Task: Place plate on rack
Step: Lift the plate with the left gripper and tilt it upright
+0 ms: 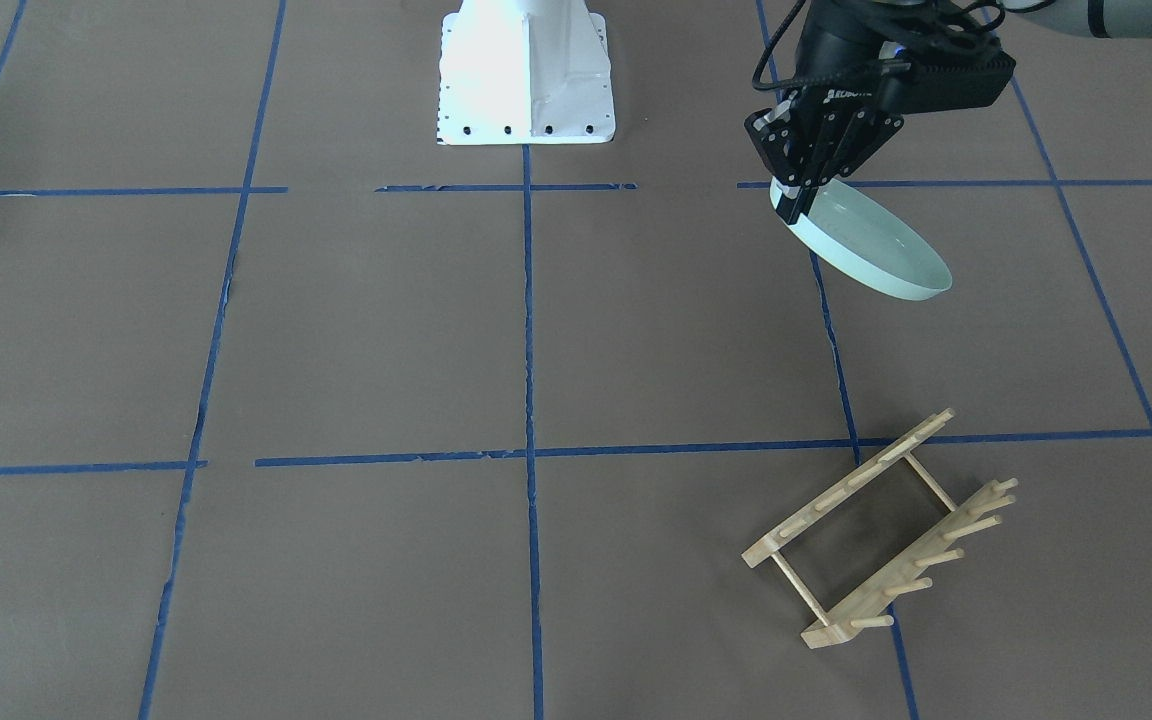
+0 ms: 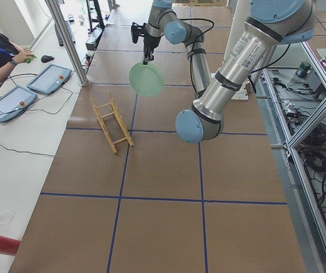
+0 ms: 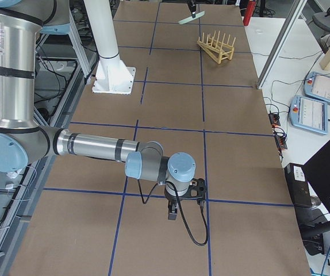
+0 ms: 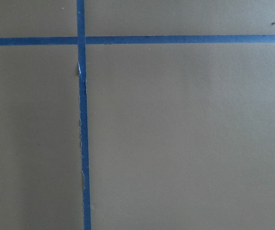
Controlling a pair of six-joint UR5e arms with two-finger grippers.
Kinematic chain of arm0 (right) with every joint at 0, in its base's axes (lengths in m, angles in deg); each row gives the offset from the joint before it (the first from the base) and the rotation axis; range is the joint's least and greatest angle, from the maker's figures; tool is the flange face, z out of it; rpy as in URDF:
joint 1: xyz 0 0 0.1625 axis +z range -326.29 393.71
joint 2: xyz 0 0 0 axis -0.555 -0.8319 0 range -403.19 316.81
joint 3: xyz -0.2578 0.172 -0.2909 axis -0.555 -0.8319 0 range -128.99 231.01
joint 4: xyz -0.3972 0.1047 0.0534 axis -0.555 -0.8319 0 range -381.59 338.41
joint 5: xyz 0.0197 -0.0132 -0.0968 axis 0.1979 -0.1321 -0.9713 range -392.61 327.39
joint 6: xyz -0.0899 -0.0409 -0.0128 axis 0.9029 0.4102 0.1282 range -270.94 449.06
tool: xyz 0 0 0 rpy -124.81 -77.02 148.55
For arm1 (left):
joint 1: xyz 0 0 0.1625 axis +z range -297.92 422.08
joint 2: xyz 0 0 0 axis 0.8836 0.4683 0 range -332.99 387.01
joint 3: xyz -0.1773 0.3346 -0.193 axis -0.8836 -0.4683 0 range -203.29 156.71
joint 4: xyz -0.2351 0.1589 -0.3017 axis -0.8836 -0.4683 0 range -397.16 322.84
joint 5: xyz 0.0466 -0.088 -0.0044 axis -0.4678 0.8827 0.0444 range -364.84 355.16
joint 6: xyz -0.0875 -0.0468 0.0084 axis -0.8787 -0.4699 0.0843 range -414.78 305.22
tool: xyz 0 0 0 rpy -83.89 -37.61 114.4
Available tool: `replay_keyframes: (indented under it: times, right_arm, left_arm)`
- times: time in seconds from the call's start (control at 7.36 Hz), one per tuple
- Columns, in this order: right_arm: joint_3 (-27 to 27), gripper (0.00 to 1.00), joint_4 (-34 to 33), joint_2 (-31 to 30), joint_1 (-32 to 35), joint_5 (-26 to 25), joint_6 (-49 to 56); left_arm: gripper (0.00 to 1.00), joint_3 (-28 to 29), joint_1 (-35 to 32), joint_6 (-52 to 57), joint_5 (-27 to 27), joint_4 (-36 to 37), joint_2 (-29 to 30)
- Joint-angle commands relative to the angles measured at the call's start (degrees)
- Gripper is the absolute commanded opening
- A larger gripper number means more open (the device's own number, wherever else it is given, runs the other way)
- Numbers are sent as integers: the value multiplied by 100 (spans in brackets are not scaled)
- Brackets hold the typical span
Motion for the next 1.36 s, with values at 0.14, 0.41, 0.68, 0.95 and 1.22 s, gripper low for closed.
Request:
replay_keyframes:
  times: [0.14, 0.41, 0.68, 0.95, 1.22]
  right_arm:
    - [-3, 100, -8, 0, 0, 0, 9]
    - [-3, 100, 1, 0, 0, 0, 0]
    - [-3, 100, 1, 0, 0, 0, 9]
    - [-3, 100, 1, 0, 0, 0, 9]
    - [-3, 100, 1, 0, 0, 0, 9]
  left_arm:
    - [0, -575, -52, -866, -231, -1690, -975]
    - [0, -699, -306, -1253, -187, -3350, -1784]
    - [0, -586, -473, -1386, -178, -5281, -2680]
    - [0, 402, -614, -1998, -47, -7906, -3158]
    - [0, 1519, -929, -2344, 190, -9880, -3256]
